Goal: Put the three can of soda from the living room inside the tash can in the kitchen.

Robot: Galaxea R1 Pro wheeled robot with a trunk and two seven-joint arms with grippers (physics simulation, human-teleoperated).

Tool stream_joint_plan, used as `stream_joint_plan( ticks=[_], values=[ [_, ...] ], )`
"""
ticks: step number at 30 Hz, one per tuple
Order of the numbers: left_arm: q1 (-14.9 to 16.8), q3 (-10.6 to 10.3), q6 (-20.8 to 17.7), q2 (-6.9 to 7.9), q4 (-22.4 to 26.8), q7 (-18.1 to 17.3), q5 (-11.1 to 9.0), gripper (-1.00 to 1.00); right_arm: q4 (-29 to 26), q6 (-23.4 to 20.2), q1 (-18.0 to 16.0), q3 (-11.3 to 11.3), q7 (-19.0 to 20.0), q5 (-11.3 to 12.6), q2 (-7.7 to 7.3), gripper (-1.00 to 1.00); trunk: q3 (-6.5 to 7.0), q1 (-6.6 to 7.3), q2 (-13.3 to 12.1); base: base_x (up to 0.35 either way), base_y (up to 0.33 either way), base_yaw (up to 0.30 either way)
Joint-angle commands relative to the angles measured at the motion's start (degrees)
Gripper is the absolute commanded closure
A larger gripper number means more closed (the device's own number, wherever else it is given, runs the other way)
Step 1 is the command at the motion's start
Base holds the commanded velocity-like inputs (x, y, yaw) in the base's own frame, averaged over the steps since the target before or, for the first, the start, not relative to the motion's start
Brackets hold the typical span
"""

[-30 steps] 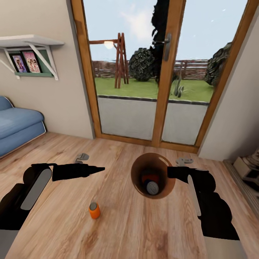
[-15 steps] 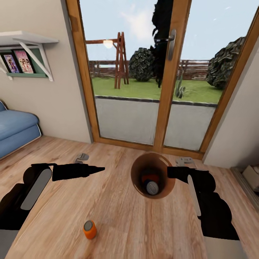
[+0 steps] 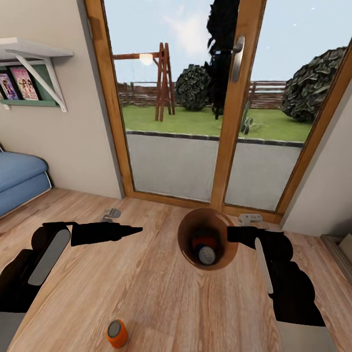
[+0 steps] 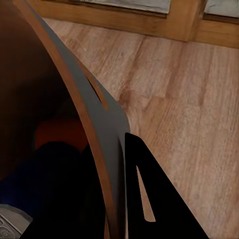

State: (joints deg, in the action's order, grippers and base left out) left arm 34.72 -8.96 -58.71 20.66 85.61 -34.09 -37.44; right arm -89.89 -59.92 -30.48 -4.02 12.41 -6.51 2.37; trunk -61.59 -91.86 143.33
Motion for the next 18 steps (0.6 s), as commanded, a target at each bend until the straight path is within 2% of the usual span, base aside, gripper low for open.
stream_joint_plan(
  ticks=[1, 7, 18],
  values=[
    [-0.02, 0.00, 0.00, 0.00, 0.00, -0.01, 0.00, -1.00, -0.02, -0.08, -0.02, -0.01, 0.34, 1.06, 0.01, 1.00, 0.01, 0.01, 0.00, 0.013, 0.000, 0.000],
    [-0.01, 0.00, 0.01, 0.00, 0.00, -0.01, -0.04, -1.00, -0.02, -0.08, -0.02, -0.04, 0.34, 1.06, 0.09, 1.00, -0.07, 0.01, 0.00, 0.002, 0.000, 0.000],
    [-0.03, 0.00, 0.05, 0.00, 0.00, 0.03, -0.02, -1.00, -0.02, -0.08, -0.02, -0.50, 0.34, 1.06, 0.01, 1.00, -1.02, 0.01, 0.00, 0.000, 0.000, 0.000]
  ],
)
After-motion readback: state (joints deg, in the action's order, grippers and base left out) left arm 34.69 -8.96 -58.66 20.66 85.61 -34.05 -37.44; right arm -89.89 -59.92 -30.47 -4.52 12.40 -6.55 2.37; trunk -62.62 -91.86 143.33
